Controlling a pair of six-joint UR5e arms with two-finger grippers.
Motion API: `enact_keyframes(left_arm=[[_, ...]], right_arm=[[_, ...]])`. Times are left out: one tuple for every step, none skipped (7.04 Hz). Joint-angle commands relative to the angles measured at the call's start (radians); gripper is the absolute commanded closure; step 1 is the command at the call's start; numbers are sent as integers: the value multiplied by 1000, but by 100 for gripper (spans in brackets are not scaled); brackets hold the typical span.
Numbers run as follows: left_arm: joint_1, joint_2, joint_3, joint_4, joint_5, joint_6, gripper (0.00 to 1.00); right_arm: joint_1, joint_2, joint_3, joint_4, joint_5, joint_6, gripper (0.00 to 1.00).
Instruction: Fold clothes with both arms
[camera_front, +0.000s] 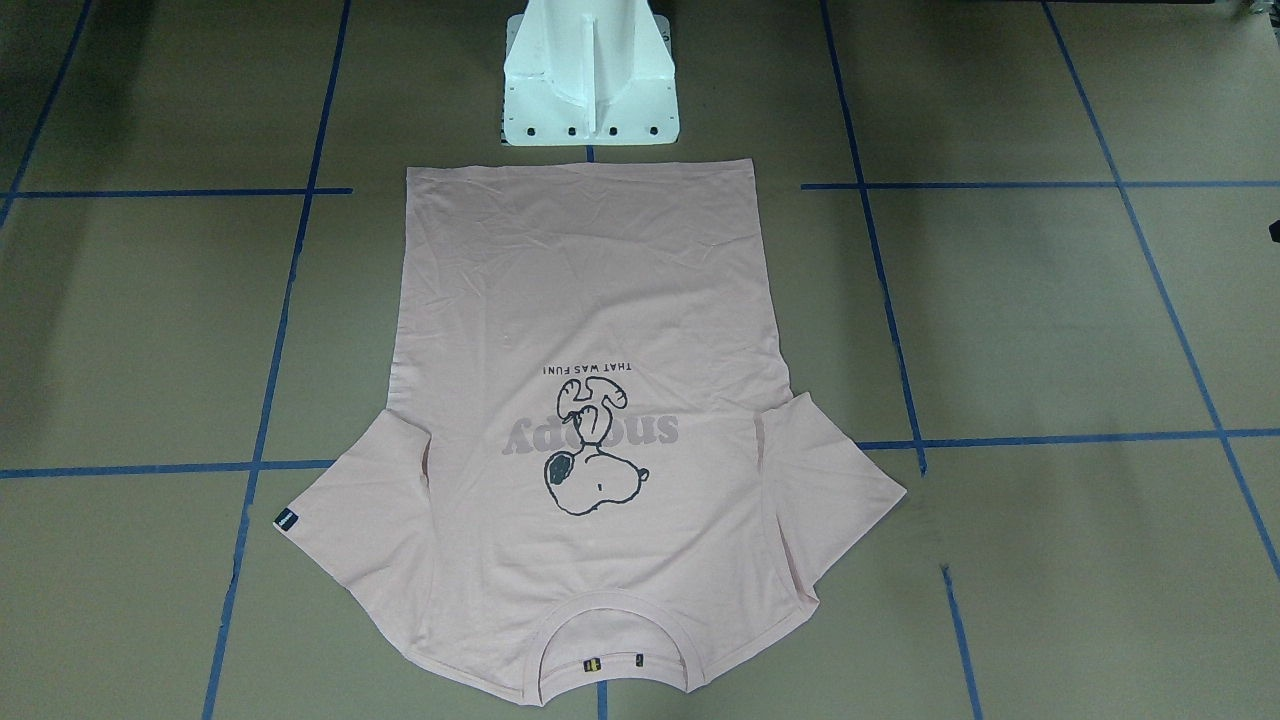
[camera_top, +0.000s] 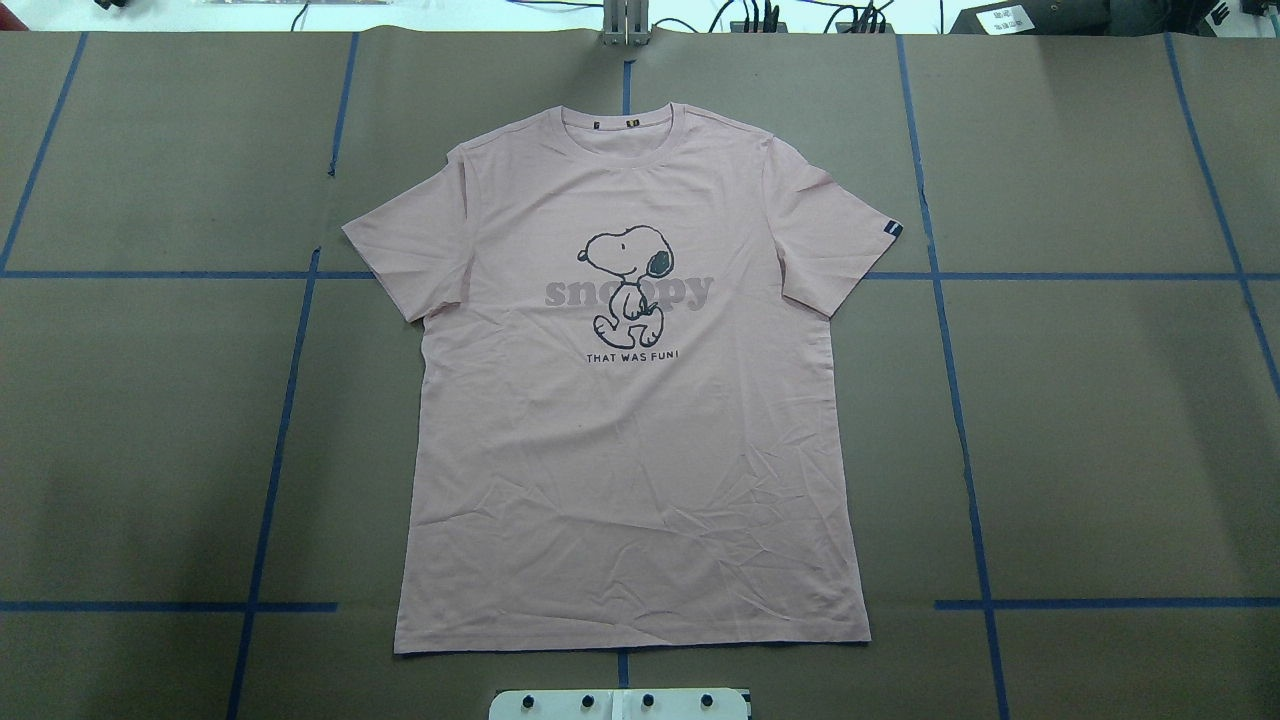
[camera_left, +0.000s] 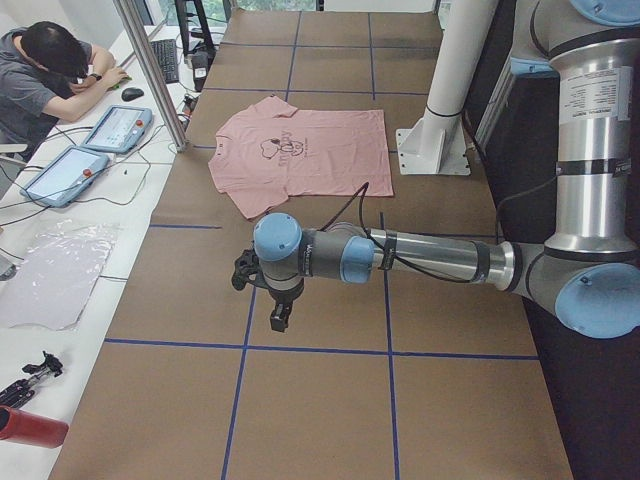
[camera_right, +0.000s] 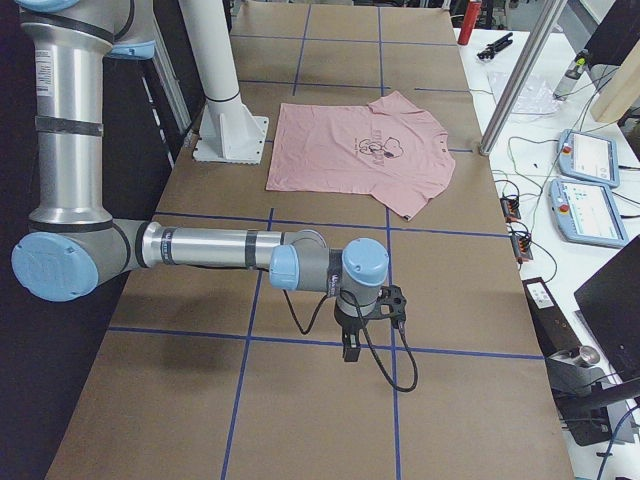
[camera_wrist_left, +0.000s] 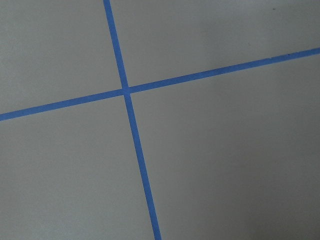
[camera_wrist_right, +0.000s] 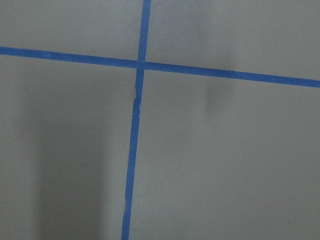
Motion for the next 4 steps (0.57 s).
enact_keyframes(left_arm=[[0, -2, 0, -5, 6, 6, 0], [0, -1, 6, -12, 0, 3, 0], [0, -1, -17, -11, -2, 1, 0], [0, -2, -24, -12, 5, 4, 0]], right_arm=[[0, 1, 2, 2, 2, 1, 0], [0, 4, 3, 2, 2, 2, 0], [0, -7, 49, 0, 3, 2, 0], [-1, -4, 90, 2, 9, 4, 0]])
